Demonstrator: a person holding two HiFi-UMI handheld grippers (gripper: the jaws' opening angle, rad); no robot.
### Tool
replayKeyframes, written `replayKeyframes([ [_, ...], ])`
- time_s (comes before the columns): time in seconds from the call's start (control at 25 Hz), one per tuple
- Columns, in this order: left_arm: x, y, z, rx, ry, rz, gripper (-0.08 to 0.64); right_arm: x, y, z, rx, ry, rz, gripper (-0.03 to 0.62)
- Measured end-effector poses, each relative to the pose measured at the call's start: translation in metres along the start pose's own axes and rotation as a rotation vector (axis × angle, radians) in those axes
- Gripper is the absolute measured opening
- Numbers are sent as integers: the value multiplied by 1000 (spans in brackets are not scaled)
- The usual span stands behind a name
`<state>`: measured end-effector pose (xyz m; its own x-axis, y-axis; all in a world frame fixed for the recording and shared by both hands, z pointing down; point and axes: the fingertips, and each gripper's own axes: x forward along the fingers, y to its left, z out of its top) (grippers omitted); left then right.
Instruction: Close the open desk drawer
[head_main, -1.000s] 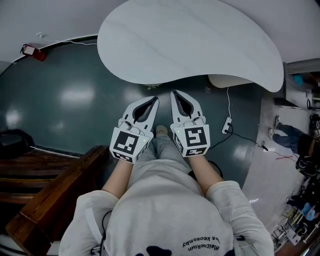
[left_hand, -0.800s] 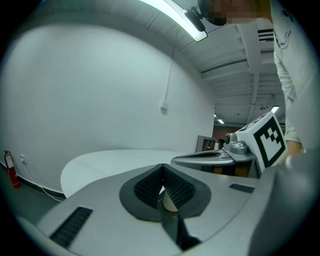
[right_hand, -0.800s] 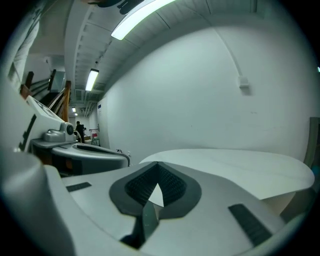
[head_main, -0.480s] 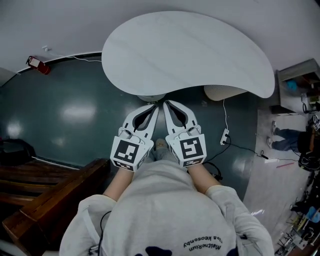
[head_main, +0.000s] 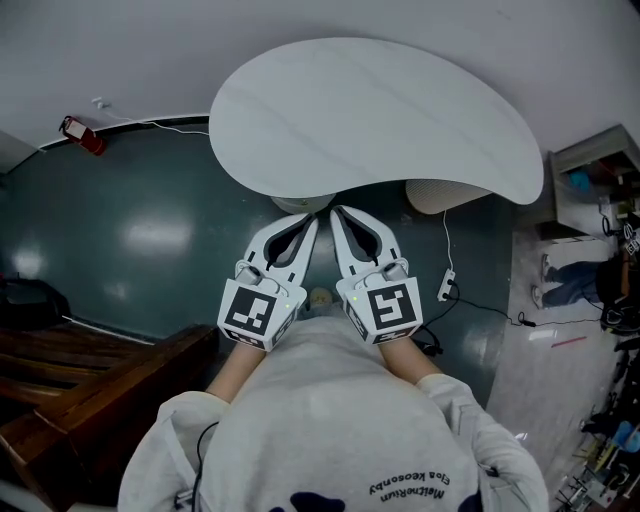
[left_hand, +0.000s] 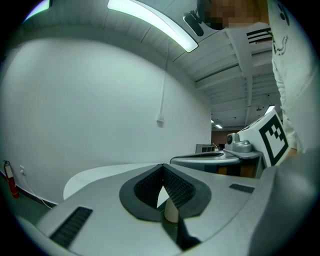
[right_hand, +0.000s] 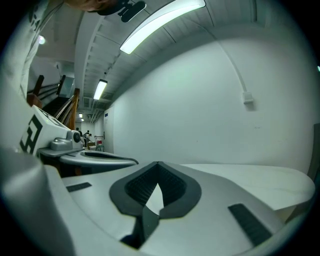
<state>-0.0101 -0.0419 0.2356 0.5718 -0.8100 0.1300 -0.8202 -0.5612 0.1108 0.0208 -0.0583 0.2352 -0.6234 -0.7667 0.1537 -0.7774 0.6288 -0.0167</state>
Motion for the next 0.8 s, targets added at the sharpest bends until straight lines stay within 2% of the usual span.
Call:
replayKeyframes([
  [0.8,-16,-19,-11,3,19,-12,9,-23,19,-10,3,24,26,15],
])
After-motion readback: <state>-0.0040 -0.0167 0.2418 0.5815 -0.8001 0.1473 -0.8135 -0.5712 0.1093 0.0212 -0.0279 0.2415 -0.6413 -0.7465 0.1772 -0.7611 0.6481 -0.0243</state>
